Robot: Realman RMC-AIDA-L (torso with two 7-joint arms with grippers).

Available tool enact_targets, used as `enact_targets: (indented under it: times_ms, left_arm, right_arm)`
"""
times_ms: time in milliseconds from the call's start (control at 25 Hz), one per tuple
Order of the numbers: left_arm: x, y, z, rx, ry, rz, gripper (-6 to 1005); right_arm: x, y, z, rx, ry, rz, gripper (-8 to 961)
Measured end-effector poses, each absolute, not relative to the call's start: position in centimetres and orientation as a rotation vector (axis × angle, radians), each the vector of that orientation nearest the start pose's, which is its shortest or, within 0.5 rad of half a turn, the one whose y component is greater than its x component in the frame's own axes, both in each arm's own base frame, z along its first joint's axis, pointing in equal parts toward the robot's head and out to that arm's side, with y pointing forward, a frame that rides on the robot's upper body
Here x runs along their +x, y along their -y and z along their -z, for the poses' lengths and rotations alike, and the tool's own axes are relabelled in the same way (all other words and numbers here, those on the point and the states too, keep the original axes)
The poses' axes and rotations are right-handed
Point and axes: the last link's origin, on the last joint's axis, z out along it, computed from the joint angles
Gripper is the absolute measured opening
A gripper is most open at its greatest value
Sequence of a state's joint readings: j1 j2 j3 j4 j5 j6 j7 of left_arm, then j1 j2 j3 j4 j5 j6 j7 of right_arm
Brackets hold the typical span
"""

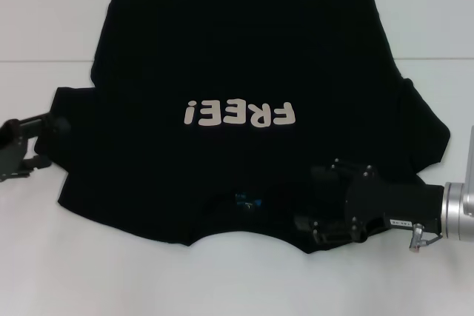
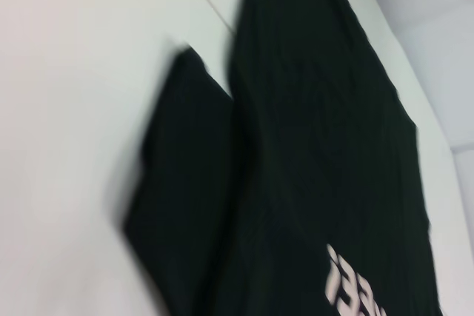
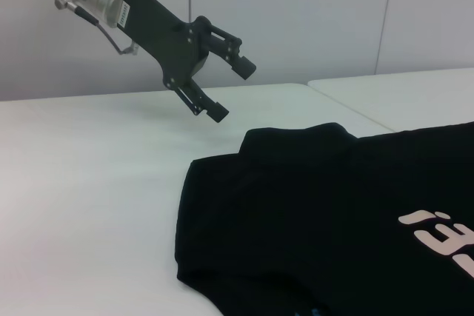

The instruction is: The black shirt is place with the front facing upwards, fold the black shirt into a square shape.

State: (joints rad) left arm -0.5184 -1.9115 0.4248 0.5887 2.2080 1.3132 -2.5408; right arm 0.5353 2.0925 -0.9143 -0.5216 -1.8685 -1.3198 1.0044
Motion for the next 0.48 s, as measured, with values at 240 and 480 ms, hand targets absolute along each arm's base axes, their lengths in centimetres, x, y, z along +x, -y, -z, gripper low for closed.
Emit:
enact_targets:
  times_ms: [240,480]
  left_arm:
    - [-36.5,-35.7,-8.2,2.035,-2.757,-1.065,930]
    - [-36.8,-36.4,-7.4,1.999,-2.821,-1.084,918]
  right_arm:
    - [26.6,-33.2,5.0,-2.747,-0.230,-0.508,944]
    - [26.6,-33.2,5.0,-2.746,-0.228,-0.507,944]
